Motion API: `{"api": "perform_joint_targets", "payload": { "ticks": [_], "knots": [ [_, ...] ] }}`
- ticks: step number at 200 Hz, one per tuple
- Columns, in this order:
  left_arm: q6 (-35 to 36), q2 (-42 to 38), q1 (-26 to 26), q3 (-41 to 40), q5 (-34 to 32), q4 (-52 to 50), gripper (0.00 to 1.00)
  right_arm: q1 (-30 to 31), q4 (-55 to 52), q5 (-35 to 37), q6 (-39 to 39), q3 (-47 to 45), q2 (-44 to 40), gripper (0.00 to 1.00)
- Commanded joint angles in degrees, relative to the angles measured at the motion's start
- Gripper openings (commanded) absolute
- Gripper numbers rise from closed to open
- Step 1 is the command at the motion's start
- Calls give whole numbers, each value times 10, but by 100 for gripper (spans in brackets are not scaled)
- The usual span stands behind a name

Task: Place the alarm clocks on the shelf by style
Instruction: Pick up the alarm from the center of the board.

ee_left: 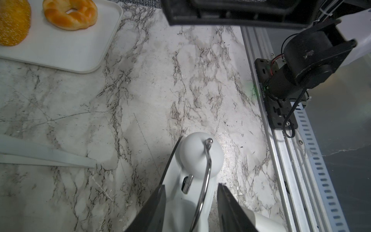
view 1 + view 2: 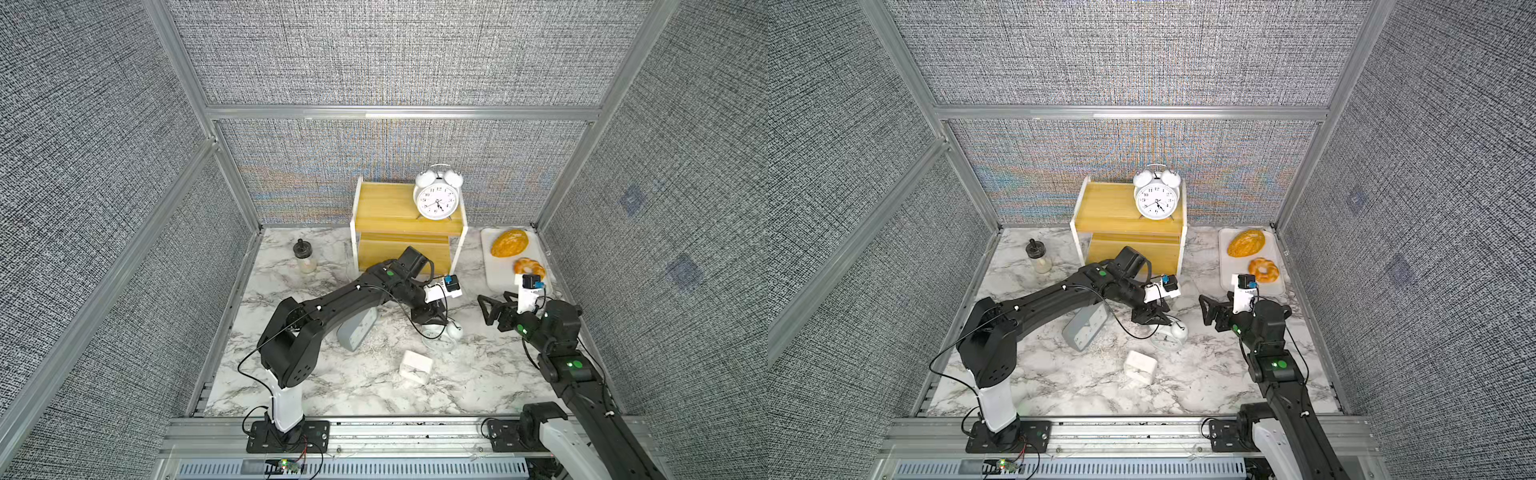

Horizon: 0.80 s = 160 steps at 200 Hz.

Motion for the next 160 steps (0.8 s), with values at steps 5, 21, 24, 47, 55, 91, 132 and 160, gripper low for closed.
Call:
{"api": "perform_joint_targets", "payload": {
  "ticks": [5,21,24,47,55,91,132,160],
  "knots": [
    [14,5,-3,5,-12,-16,44,0,14,3,1,0,1,95],
    [14,8,-4,8,-13,-22,38,0,14,4,1,-1,1,95],
    [14,9,-4,9,-13,-23,37,0,14,4,2,-1,2,95],
    [15,10,-5,13,-12,-33,26,0,15,4,2,-3,4,95],
    [16,9,-6,14,-12,-35,22,0,15,4,2,-3,4,95],
    [18,0,-8,15,-13,-40,10,0,15,4,2,-4,7,95],
    [13,-10,-8,17,-21,-39,0,0,15,3,2,-5,8,95],
    [4,-28,-9,20,-21,-33,0,0,14,6,1,-4,4,95]
  ]
}}
